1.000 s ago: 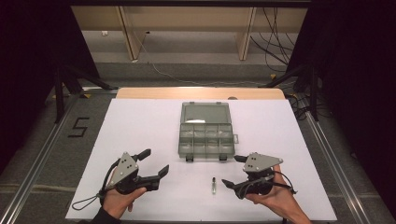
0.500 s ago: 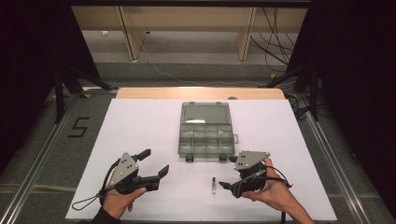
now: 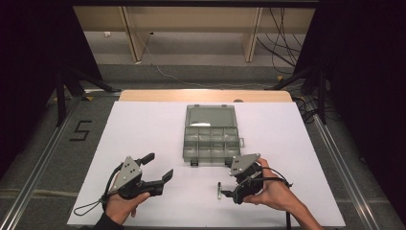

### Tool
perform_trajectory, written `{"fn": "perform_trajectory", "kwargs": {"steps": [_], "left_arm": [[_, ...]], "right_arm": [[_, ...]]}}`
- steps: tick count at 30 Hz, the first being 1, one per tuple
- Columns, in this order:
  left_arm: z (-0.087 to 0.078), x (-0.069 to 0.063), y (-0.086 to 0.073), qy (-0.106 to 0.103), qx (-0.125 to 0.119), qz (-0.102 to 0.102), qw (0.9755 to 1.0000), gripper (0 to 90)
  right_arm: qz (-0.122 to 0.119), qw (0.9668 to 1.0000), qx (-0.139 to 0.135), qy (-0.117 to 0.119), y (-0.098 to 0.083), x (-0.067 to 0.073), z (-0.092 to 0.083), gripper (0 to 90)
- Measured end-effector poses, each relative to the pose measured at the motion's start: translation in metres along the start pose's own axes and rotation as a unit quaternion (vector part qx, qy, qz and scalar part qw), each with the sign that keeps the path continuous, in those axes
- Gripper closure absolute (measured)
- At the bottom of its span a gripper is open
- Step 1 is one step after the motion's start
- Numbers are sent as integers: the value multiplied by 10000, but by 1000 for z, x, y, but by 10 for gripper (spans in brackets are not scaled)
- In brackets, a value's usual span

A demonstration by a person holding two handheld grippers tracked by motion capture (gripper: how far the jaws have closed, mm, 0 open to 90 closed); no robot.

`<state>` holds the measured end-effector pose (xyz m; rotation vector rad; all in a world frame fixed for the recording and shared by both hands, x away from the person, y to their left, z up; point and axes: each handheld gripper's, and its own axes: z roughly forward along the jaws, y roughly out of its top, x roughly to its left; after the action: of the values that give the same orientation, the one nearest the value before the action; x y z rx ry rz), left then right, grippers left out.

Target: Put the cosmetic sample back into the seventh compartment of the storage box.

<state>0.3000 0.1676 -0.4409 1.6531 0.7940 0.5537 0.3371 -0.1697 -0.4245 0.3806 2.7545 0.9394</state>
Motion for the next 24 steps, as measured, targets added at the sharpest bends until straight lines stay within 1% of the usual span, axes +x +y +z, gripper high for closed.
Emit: {"fn": "perform_trajectory", "kwargs": {"steps": [1, 4, 5, 6, 9, 10, 11, 12, 13, 15, 16, 19, 20, 21, 22, 23, 24], "left_arm": [[0, 0, 0, 13, 16, 6, 10000, 158], [0, 0, 0, 11, 14, 2, 10000, 159], [0, 0, 0, 11, 14, 2, 10000, 158], [0, 0, 0, 12, 14, 4, 10000, 159], [0, 0, 0, 11, 14, 10, 10000, 159], [-1, 0, 0, 10, 11, 12, 10000, 158], [-1, 0, 0, 10, 11, 12, 10000, 159], [0, 0, 0, 10, 8, 10, 10000, 159], [0, 0, 0, 6, 12, 3, 10000, 158], [-1, 0, 0, 8, 15, 8, 10000, 158], [-1, 0, 0, 10, 10, 2, 10000, 158], [-1, 0, 0, 8, 9, 0, 10000, 159], [-1, 0, 0, 2, 12, 6, 10000, 159], [-1, 0, 0, 5, 10, 10, 10000, 158], [-1, 0, 0, 5, 10, 10, 10000, 159], [0, 0, 0, 6, 10, 7, 10000, 159], [0, 0, 0, 3, 19, 5, 10000, 159]], "right_arm": [[-103, 9998, 113, 93, 2, 0, 4, 163], [-130, 9995, 267, 114, 4, 0, 8, 163], [-130, 9995, 267, 114, 4, 0, 8, 163], [-178, 9991, 345, 145, 5, 0, 12, 163], [-197, 9988, 418, 154, 6, 0, 15, 163], [-250, 9983, 511, 148, 8, 1, 18, 163], [-272, 9980, 544, 153, 8, 1, 20, 164], [-272, 9980, 544, 153, 8, 1, 20, 164], [-275, 9976, 613, 137, 9, 0, 22, 166], [-268, 9974, 657, 141, 10, 0, 24, 166], [-296, 9971, 675, 188, 10, 0, 25, 166], [-276, 9966, 748, 194, 11, -1, 29, 166], [-316, 9962, 785, 211, 11, -1, 30, 166], [-286, 9953, 867, 308, 11, -1, 31, 166], [-301, 9950, 884, 362, 12, -1, 33, 166], [-308, 9947, 921, 330, 12, -1, 34, 166], [-340, 9942, 951, 381, 12, -1, 35, 166]]}}
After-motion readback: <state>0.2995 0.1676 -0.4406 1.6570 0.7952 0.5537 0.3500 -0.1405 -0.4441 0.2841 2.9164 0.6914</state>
